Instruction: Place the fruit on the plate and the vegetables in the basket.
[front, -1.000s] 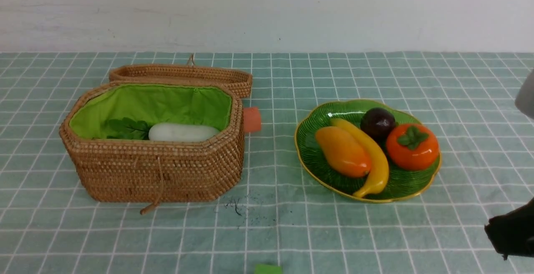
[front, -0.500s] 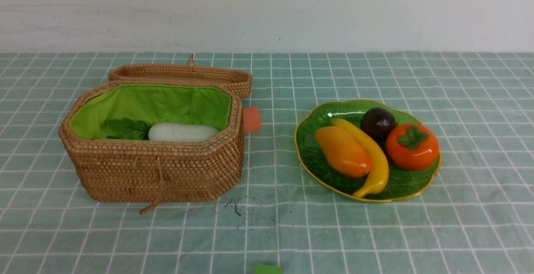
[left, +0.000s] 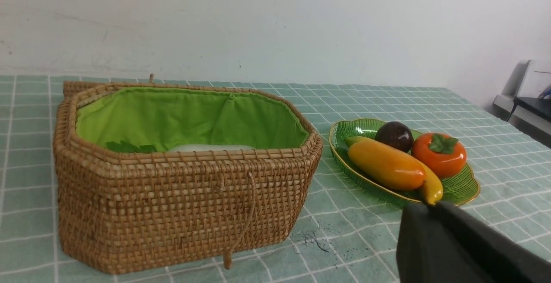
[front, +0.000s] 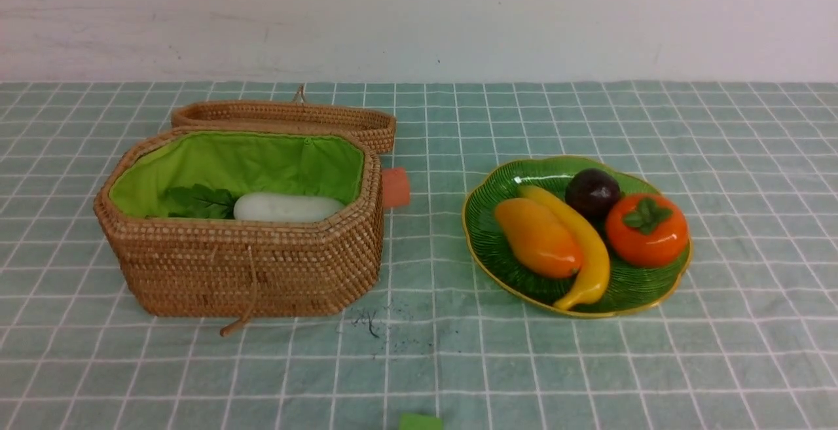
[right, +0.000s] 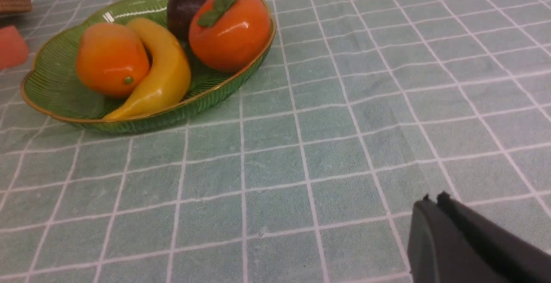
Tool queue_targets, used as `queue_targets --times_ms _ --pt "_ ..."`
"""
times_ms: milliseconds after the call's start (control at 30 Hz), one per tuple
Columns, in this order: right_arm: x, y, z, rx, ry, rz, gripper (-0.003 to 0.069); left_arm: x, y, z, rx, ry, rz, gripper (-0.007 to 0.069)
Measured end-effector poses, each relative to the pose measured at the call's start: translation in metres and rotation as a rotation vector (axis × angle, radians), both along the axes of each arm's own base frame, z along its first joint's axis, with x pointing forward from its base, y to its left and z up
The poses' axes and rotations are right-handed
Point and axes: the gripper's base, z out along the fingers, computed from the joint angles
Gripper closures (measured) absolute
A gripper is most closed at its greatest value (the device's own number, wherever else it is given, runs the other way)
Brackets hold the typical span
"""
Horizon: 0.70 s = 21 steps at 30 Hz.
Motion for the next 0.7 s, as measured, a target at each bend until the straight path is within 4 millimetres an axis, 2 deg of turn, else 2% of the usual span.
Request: queue_targets --times_ms 700 --pt "0.0 -0.0002 0.0 -0.004 0.0 -0.001 0.0666 0.0 0.0 0.0001 0.0 -0.001 -0.001 0.0607"
